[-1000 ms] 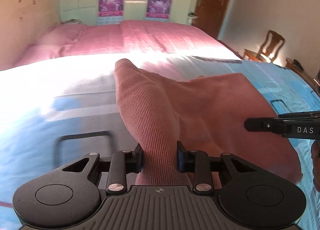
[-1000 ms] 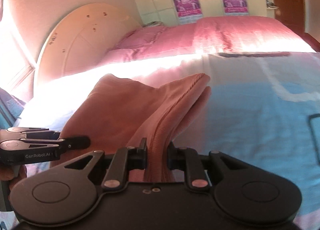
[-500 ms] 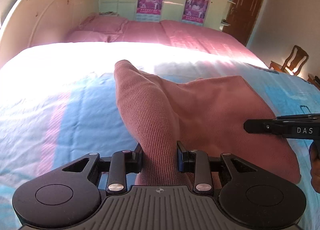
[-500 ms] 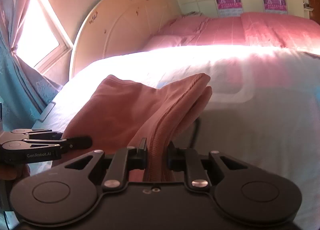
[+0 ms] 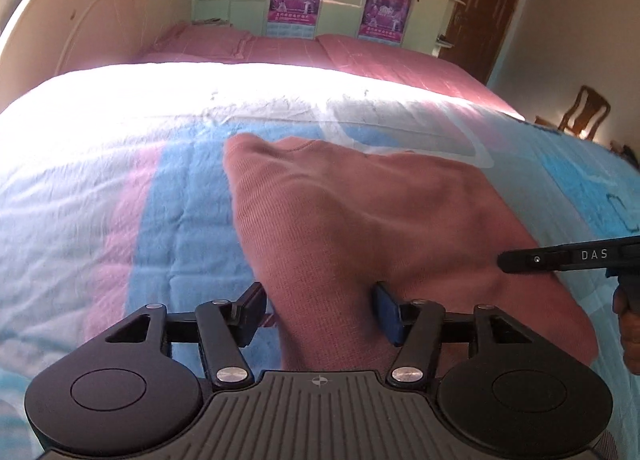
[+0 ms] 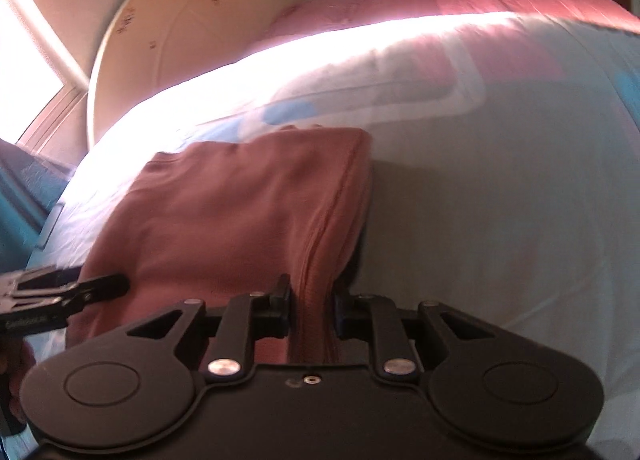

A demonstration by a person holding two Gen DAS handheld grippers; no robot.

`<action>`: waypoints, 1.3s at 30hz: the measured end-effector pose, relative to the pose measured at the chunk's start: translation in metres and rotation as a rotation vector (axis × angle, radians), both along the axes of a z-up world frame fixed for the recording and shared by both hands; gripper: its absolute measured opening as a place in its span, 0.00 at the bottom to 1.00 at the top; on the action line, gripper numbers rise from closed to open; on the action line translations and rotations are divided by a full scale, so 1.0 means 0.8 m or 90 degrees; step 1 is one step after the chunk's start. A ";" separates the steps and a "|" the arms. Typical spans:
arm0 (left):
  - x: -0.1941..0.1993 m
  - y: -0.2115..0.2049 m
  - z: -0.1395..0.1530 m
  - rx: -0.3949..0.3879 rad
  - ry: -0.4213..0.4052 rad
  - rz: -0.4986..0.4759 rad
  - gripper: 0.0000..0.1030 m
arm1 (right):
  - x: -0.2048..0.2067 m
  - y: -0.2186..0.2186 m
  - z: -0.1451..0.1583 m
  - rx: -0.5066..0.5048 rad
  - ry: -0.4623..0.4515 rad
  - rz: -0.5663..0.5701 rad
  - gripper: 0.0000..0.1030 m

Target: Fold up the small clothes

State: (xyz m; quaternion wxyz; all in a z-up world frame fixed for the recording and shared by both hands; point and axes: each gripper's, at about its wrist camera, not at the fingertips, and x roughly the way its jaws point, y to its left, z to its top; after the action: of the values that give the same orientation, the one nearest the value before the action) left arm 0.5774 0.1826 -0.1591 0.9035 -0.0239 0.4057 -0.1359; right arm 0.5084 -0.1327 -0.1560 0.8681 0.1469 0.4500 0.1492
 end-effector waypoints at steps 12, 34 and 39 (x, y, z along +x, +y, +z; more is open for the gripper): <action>-0.033 0.038 0.027 -0.074 -0.052 0.048 0.68 | -0.010 -0.012 0.034 -0.052 -0.031 -0.039 0.28; -0.142 -0.042 -0.013 0.068 -0.002 0.009 0.55 | -0.122 0.068 0.036 -0.271 -0.054 0.153 0.09; -0.154 -0.037 -0.035 0.055 0.000 0.047 0.55 | -0.131 0.058 0.022 -0.248 -0.058 0.131 0.09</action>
State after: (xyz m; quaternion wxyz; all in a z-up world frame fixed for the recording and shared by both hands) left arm 0.4544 0.1532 -0.1869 0.9081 0.0006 0.4101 -0.0848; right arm 0.4035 -0.0866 -0.1381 0.8798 -0.0773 0.4433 0.1534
